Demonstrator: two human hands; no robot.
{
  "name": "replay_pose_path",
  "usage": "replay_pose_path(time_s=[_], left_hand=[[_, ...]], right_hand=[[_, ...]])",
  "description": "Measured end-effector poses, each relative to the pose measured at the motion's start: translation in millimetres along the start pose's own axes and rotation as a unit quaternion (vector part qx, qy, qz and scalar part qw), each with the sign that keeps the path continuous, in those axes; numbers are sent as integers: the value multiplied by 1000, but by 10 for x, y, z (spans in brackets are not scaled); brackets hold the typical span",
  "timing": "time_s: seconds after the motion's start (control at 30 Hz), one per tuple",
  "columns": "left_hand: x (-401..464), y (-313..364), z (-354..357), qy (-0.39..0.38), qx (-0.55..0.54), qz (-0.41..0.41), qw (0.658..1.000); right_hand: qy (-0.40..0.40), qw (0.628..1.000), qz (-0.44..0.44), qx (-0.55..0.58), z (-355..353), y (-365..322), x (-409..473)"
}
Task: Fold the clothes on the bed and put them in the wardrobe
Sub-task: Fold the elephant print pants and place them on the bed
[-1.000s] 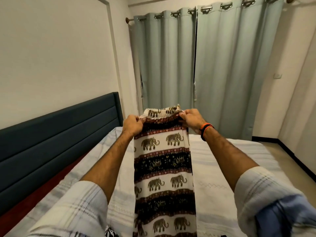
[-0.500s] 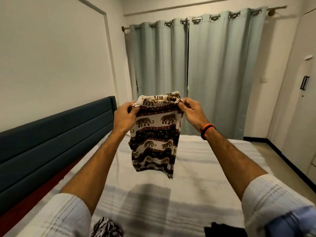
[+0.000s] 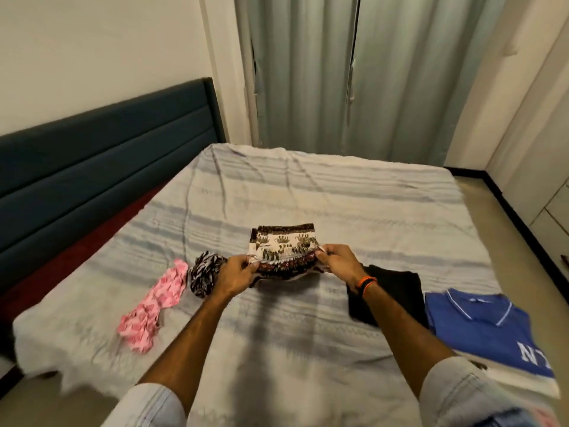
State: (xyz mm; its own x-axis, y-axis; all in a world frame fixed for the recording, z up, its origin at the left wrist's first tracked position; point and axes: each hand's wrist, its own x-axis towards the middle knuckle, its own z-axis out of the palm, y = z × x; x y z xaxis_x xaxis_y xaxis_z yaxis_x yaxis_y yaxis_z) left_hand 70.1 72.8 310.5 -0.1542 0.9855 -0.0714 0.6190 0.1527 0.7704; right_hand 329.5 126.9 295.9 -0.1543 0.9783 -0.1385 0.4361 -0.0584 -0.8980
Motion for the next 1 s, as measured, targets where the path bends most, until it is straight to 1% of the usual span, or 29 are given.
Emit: replay_pose_path(time_s=[0.13, 0.23, 0.33, 0.43, 0.73, 1.0], left_hand=[[-490, -421, 345, -46, 39, -56, 997], [-907, -588, 473, -69, 62, -64, 994], [-1256, -752, 562, -97, 87, -71, 989], [-1502, -926, 603, -112, 101, -72, 986], [-2110, -1275, 669, -139, 105, -69, 982], [-2402, -1403, 739, -160, 112, -74, 978]], right_hand=[[-30, 998, 46, -23, 239, 400, -626], [-30, 995, 93, -28, 399, 696, -1022], [-38, 990, 119, -59, 536, 937, -1338], [-50, 988, 127, -71, 656, 1046, -1630], [-35, 982, 172, -74, 968, 1230, -2420], [-48, 978, 177, -95, 1020, 1285, -2707]])
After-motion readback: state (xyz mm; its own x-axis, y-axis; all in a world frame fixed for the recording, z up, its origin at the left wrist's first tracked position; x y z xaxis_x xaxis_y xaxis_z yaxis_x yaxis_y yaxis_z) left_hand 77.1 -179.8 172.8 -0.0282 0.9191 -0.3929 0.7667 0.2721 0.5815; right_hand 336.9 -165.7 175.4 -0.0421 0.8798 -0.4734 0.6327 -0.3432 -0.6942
